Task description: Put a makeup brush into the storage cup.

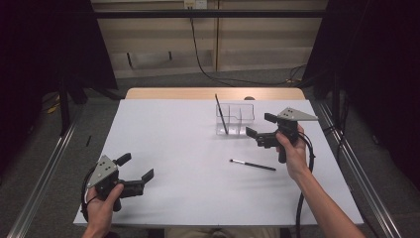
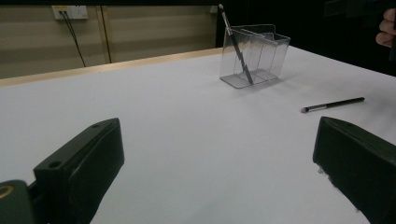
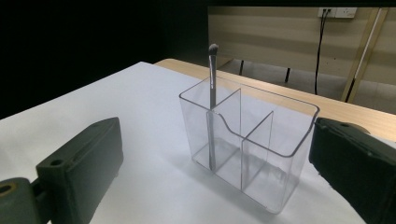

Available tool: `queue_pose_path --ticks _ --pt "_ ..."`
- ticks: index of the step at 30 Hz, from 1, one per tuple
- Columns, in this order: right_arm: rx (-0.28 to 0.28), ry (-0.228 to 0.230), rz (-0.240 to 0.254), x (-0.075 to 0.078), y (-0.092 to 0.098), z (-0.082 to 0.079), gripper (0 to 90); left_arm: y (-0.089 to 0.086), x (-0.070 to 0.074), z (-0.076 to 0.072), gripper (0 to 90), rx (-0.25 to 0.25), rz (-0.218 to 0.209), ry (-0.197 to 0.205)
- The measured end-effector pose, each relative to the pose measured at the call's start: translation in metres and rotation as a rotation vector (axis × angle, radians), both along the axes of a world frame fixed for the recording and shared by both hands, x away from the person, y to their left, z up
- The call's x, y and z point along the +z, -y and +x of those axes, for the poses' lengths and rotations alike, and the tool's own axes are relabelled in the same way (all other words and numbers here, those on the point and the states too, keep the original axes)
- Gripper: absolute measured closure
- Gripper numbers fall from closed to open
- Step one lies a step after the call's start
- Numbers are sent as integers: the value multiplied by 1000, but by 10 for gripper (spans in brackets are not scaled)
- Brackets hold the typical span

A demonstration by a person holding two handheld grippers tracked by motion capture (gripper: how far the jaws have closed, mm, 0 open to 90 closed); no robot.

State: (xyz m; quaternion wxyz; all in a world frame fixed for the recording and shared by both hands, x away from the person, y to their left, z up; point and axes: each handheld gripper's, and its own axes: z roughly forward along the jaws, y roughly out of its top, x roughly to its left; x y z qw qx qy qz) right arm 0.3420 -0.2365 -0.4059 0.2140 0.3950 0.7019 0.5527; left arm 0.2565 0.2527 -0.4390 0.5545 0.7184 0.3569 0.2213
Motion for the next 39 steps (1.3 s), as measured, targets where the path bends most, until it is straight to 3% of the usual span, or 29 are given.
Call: queue_pose_path --ticks 10,19,25,39 --pt "-28 23 -3 -3 12 -21 23 0 0 0 21 5 7 -1" --pt "-19 31 -13 -5 16 -40 17 0 0 -1 21 5 7 -1" --pt "-34 63 -15 -7 20 -53 18 -1 0 0 20 11 5 -1" --pt "-56 48 -19 -15 35 -79 19 -2 0 -1 29 15 1 5"
